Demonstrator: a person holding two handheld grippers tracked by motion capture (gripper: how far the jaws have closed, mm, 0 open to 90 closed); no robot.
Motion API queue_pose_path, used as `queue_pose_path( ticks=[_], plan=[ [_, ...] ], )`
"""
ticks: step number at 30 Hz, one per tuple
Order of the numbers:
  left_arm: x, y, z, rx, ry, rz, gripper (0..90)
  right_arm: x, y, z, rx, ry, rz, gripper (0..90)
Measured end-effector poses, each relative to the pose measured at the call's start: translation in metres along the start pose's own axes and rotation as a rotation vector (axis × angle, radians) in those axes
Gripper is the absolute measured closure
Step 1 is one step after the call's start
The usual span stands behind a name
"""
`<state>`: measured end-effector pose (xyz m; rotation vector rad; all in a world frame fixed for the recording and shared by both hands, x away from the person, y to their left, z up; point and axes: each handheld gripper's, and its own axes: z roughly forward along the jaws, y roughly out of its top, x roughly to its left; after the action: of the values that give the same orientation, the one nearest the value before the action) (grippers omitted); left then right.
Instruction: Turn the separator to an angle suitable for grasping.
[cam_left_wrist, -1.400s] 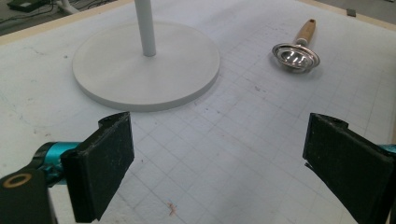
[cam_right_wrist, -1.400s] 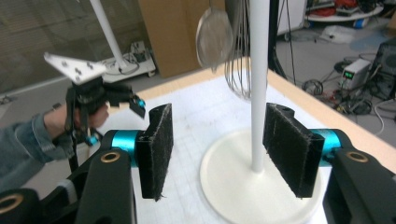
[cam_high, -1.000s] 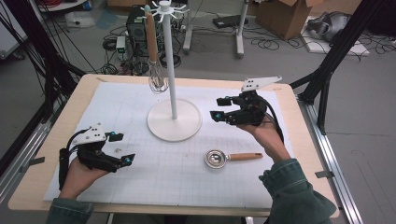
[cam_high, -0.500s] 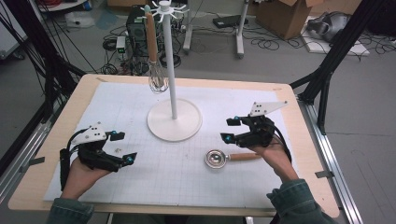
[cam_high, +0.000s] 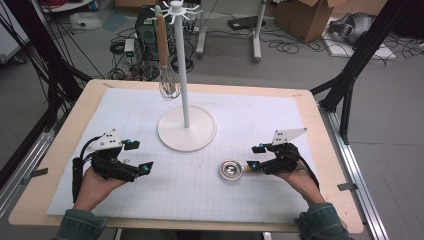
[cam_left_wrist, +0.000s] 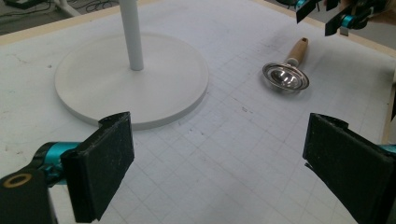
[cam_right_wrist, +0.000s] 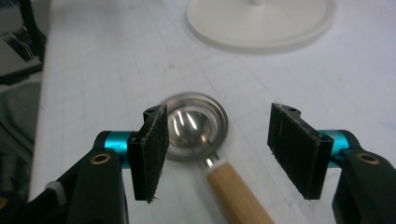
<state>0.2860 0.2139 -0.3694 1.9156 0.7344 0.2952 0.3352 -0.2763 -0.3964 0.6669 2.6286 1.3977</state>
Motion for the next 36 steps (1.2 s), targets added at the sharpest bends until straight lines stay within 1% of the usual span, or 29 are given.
queue_pose_path(
  ticks=[2,4,7,9,14,16,19,22,23,24,28,30,32,35,36],
  plan=[
    [-0.001,0.0,0.002,0.0,-0.003,-0.003,9.3,-0.003,-0.007,0.002,0.022,-0.011,-0.003,39.2],
    [-0.001,0.001,0.004,0.0,-0.005,-0.006,9.3,-0.006,-0.013,0.003,0.04,-0.007,-0.002,40.4],
    [-0.001,0.001,0.007,0.008,-0.008,-0.005,9.3,-0.011,-0.019,0.009,0.088,-0.006,-0.013,42.0],
    [-0.001,0.001,0.007,0.008,-0.009,-0.007,9.3,-0.013,-0.021,0.013,0.113,0.001,-0.02,43.7],
    [0.0,0.0,0.004,0.006,-0.008,-0.006,9.3,-0.015,-0.022,0.023,0.162,0.021,-0.058,46.6],
    [0.0,0.001,0.004,0.006,-0.01,-0.006,9.3,-0.016,-0.023,0.028,0.186,0.027,-0.063,48.0],
    [0.0,0.001,0.003,0.009,-0.011,-0.001,9.3,-0.016,-0.024,0.033,0.207,0.037,-0.083,51.4],
    [0.0,0.0,0.003,0.009,-0.013,-0.003,9.3,-0.015,-0.023,0.036,0.221,0.043,-0.112,54.5],
    [0.0,0.0,0.003,0.01,-0.015,-0.003,9.3,-0.015,-0.023,0.036,0.217,0.041,-0.121,56.5],
    [0.0,0.001,0.003,0.008,-0.014,-0.006,9.3,-0.014,-0.023,0.036,0.22,0.046,-0.124,57.0],
    [-0.001,0.001,0.004,0.006,-0.018,-0.005,9.3,-0.013,-0.023,0.037,0.221,0.037,-0.164,58.7],
    [-0.001,0.002,0.004,0.008,-0.02,-0.005,9.3,-0.012,-0.023,0.037,0.227,0.047,-0.168,60.6],
    [-0.001,0.002,0.004,0.007,-0.02,-0.003,9.3,-0.011,-0.023,0.037,0.227,0.05,-0.181,63.0],
    [-0.002,0.003,0.004,0.007,-0.024,-0.005,9.3,-0.011,-0.022,0.037,0.233,0.071,-0.189,68.9],
    [-0.002,0.003,0.004,0.009,-0.025,-0.002,9.3,-0.011,-0.022,0.037,0.235,0.073,-0.193,68.9]
  ],
)
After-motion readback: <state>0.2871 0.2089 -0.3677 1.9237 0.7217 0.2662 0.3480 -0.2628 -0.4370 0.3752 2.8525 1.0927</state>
